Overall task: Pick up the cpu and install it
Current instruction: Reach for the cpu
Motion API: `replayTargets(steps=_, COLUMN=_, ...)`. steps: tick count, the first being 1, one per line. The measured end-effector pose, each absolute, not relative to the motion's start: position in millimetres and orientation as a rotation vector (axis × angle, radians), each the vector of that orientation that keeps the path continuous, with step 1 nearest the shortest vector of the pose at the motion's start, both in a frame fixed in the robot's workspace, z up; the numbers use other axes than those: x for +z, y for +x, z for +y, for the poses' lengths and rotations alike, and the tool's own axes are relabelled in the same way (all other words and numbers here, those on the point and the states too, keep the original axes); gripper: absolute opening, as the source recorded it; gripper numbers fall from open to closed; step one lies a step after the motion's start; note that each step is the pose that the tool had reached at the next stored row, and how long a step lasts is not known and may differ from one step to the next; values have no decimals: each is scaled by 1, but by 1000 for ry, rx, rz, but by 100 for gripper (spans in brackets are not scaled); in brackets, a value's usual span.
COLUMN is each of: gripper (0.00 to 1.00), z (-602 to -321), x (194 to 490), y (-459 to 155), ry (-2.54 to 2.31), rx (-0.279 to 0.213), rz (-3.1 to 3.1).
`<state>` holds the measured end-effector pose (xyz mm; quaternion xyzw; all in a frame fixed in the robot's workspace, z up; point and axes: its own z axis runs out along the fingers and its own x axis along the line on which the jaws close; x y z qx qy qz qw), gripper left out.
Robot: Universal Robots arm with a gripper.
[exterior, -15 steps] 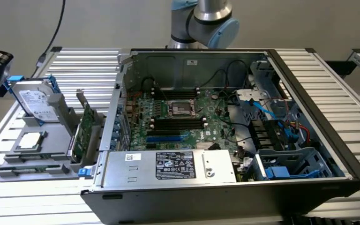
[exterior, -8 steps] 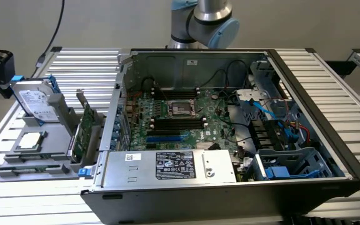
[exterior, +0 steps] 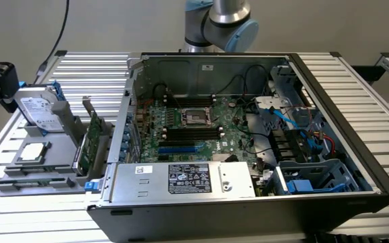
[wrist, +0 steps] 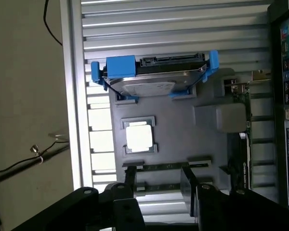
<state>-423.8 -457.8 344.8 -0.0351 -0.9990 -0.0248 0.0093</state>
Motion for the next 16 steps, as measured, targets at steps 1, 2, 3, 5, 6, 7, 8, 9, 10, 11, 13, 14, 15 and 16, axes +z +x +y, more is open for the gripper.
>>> replayTargets(steps=1, gripper=49, z=-458, x=343, y=-425, ry=-109, rx=-77, rz=-3120)
replayTargets(steps=2, gripper=56, z=-459, x=341, y=-426, ry=-109, rx=-77, rz=-3120)
replayTargets(steps=3, gripper=56, z=-459, x=339, y=-426, ry=-108, rx=-77, rz=-3120)
replayTargets(steps=5, gripper=56, z=-460, x=336, y=-428, ry=-107, rx=-77, rz=-3120)
replayTargets(steps=6, gripper=56, z=-461, x=334, y=-430, ry=-106, rx=-77, rz=-3120)
replayTargets(steps=7, gripper=56, z=-461, x=332, y=-431, ry=-105, rx=-77, rz=-3120)
replayTargets(steps=8, gripper=56, z=-462, x=330, y=-432, ry=-103, rx=-77, rz=-3120)
replayTargets(steps=9, gripper=56, z=-462, x=329, y=-433, ry=-102, rx=-77, rz=-3120)
replayTargets(steps=10, gripper=56, z=-462, x=327, y=-435, ry=-101, rx=-77, rz=-3120)
replayTargets(steps=11, gripper=56, z=-462, x=325, y=-436, ry=-100, rx=-77, rz=-3120)
replayTargets(steps=13, gripper=56, z=-462, x=321, y=-437, ry=-100, rx=-77, rz=-3120)
replayTargets(steps=14, gripper=56, z=-462, x=319, y=-437, ry=-100, rx=-77, rz=-3120)
replayTargets(steps=15, gripper=56, z=-462, x=318, y=-438, ry=-100, rx=-77, rz=-3120)
replayTargets(steps=16, gripper=56, z=-462, x=316, y=-438, ry=-100, rx=-77, rz=-3120)
